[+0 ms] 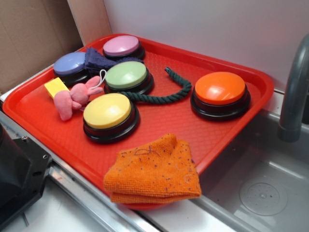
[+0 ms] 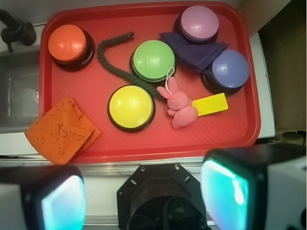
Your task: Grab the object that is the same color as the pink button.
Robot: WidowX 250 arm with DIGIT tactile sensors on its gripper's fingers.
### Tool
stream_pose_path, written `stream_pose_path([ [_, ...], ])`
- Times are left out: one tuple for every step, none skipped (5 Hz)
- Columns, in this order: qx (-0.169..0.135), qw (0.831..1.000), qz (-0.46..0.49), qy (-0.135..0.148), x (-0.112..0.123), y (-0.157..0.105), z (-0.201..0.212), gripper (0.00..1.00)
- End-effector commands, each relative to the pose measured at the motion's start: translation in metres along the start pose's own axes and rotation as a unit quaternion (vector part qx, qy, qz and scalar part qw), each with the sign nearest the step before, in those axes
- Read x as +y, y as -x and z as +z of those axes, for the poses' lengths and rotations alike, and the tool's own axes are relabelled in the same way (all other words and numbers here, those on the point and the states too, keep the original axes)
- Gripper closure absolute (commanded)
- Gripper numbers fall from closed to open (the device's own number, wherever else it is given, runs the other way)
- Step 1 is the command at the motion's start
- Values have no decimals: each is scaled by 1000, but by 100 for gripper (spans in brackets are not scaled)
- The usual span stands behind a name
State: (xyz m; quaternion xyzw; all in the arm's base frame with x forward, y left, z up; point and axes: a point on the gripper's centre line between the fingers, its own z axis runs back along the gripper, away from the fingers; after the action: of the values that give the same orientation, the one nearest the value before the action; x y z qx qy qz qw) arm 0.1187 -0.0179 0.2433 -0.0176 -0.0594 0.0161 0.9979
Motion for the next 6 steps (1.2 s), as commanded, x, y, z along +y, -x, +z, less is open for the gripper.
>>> stream_pose_path([
  [0,1000,0,0,0,0,0,0],
  [-8,998,-53,-12,6,-6,-14,0],
  [13,995,-91,-35,22,-11,-37,0],
  [12,990,-131,-41,35,-19,-54,0],
  [7,984,-178,-26,47,-29,-78,0],
  [18,977,-213,-22,60,-36,-106,0],
])
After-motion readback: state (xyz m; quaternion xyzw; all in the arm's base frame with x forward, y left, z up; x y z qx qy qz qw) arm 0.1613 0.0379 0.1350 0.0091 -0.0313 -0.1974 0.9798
